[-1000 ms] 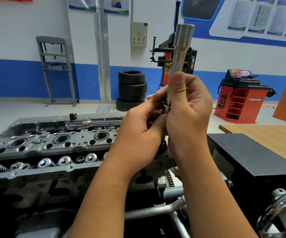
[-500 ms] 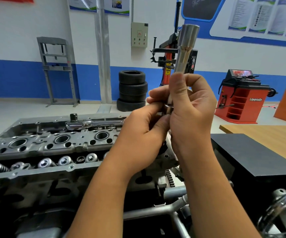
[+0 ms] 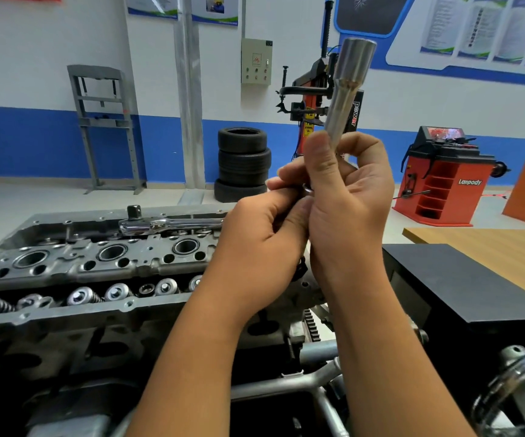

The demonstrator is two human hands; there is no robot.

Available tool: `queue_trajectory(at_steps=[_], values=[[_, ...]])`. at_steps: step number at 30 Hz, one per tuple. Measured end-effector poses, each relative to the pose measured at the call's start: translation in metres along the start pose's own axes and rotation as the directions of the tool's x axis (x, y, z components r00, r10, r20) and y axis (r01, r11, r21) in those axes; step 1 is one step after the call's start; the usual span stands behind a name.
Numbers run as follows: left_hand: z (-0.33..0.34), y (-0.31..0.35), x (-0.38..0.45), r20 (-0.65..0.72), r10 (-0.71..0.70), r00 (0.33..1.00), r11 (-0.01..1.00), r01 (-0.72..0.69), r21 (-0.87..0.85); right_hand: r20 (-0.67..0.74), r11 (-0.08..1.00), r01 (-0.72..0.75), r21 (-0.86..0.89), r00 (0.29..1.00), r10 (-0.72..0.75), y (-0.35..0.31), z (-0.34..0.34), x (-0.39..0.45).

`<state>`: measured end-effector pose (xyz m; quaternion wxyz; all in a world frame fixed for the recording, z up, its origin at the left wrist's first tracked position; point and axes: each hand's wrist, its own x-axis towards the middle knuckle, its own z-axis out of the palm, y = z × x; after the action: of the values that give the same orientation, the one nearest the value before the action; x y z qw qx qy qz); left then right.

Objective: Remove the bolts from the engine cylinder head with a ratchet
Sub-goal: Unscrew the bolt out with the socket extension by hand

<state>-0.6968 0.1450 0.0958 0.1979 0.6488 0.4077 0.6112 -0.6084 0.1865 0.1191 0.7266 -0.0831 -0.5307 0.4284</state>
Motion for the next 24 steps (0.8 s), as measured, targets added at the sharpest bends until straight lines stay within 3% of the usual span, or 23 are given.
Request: queue_trajectory(at_steps=[7, 17, 21, 24], values=[[0.002, 0.000, -0.002, -0.021, 0.060, 0.998, 0.998, -0.060, -0.022, 0.004, 1.000, -0.014, -0.003, 1.000, 0.014, 0.001, 0.004, -0.002], [0.005, -0.001, -0.001, -0.181, 0.089, 0.979, 0.993, -0.101, -0.058, 0.000, 1.000, -0.004, -0.017, 1.000, 0.004, -0.003, 0.008, -0.006], [0.007, 0.006, 0.001, -0.090, 0.086, 0.992, 0.995, -0.089, -0.034, -0.033, 0.998, -0.031, -0.049, 0.999, 0.029, -0.004, 0.007, -0.001], [0.009, 0.008, 0.002, -0.115, 0.092, 0.989, 0.995, -0.096, -0.032, -0.043, 0.996, -0.080, -0.033, 0.996, 0.079, -0.005, 0.004, 0.000]])
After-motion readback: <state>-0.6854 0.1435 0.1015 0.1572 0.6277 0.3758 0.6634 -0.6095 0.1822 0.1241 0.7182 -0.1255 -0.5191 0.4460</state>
